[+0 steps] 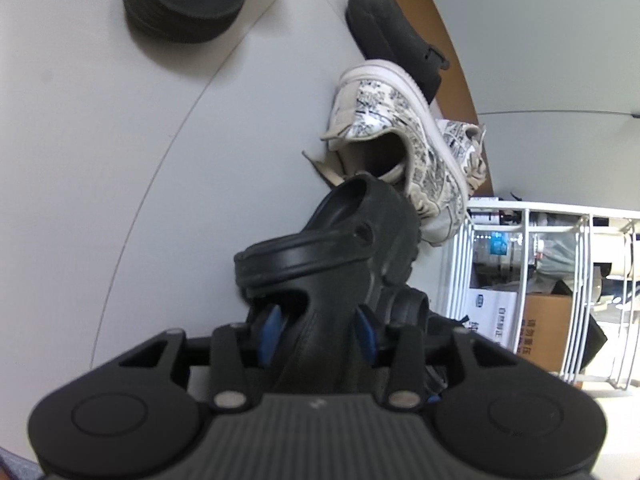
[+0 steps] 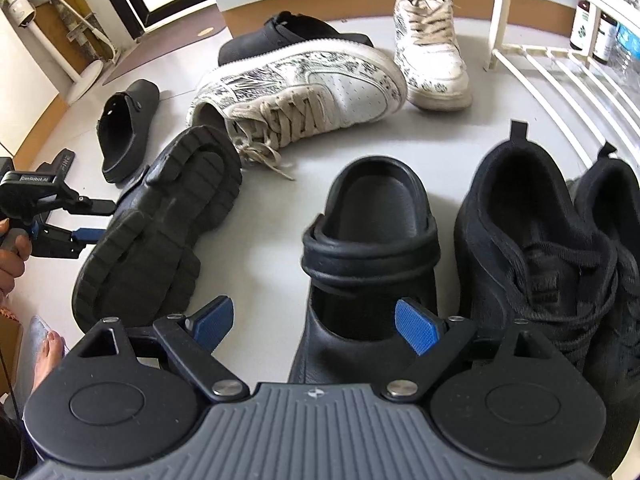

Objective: Organize scattered shoes
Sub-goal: 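Lift the black clog with the left tool and carry it toward the right tool, then grasp the black clog's heel with the right tool while the left tool releases it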

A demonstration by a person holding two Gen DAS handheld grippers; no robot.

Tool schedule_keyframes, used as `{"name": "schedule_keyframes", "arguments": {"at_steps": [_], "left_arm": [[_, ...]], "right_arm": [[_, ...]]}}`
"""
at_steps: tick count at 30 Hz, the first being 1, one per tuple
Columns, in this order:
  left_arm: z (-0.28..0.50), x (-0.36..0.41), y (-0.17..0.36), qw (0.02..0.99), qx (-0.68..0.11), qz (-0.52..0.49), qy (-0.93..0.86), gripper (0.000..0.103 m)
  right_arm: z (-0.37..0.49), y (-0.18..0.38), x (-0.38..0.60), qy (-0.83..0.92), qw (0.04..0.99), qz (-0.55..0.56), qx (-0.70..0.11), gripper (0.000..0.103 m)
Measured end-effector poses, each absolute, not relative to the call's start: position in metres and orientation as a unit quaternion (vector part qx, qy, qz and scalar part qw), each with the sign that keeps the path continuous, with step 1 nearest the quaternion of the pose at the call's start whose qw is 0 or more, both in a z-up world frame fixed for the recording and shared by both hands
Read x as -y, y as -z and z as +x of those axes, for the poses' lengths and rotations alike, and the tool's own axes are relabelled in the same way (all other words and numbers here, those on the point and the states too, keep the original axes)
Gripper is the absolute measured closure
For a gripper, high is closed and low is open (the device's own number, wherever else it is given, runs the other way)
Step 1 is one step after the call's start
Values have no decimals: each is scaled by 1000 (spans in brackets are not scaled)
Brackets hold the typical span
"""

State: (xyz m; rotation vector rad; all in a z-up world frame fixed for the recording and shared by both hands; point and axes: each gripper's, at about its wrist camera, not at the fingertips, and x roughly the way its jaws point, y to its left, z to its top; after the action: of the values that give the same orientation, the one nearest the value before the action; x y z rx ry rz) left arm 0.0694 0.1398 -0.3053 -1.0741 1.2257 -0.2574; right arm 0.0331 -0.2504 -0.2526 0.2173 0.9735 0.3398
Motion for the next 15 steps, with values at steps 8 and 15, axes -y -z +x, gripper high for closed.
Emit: {"name": "schedule_keyframes", "arguments": {"at_steps": [8, 15], "left_arm": [[57, -148, 290, 696, -536, -466, 108, 48], [58, -154, 285, 711, -520, -460, 107, 47]], "right_arm": [[48, 241, 235, -176, 857, 78, -478, 11], [75, 202, 216, -190, 839, 21, -510, 11]]}}
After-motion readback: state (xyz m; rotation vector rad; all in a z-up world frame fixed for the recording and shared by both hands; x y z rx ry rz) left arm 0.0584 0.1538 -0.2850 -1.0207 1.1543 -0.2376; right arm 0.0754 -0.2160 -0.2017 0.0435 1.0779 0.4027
